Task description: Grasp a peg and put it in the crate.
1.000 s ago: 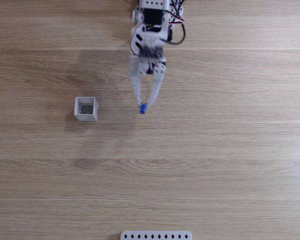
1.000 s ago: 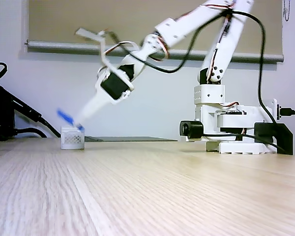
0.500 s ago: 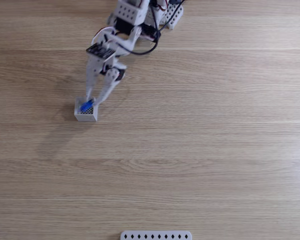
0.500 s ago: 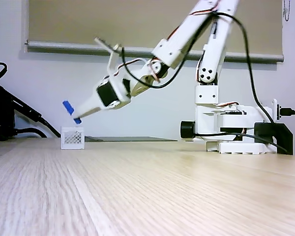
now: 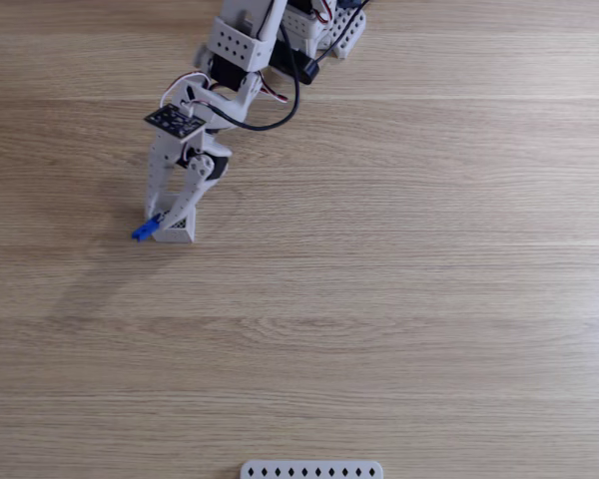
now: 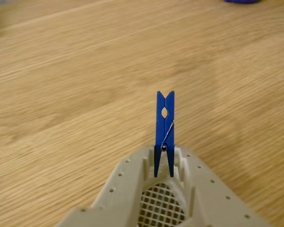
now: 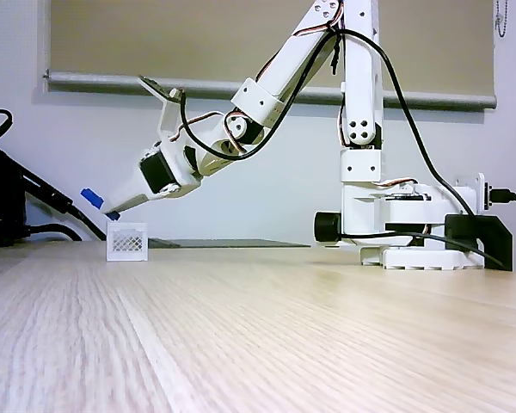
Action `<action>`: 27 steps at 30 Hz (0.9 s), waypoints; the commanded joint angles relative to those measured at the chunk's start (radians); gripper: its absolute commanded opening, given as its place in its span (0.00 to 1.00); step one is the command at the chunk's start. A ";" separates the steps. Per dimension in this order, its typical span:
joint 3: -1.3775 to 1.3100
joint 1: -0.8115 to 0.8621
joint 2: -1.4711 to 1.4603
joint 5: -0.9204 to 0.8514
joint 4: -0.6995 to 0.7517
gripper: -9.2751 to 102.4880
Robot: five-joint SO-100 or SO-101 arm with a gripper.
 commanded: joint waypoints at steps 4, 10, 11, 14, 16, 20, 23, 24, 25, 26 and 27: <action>-0.084 0.037 0.031 0.005 -0.009 0.08; -0.009 0.025 0.144 0.005 0.112 0.08; 0.014 0.025 0.170 0.005 0.133 0.08; 0.057 0.021 0.213 0.005 0.164 0.08; 0.061 0.021 0.219 0.003 0.164 0.08; 0.066 0.020 0.222 0.005 0.169 0.08; 0.075 -0.005 0.233 0.006 0.175 0.11; 0.075 -0.009 0.233 0.006 0.173 0.13; 0.075 -0.014 0.235 0.006 0.169 0.16; 0.075 -0.017 0.235 0.006 0.167 0.19; 0.075 -0.017 0.235 0.006 0.166 0.21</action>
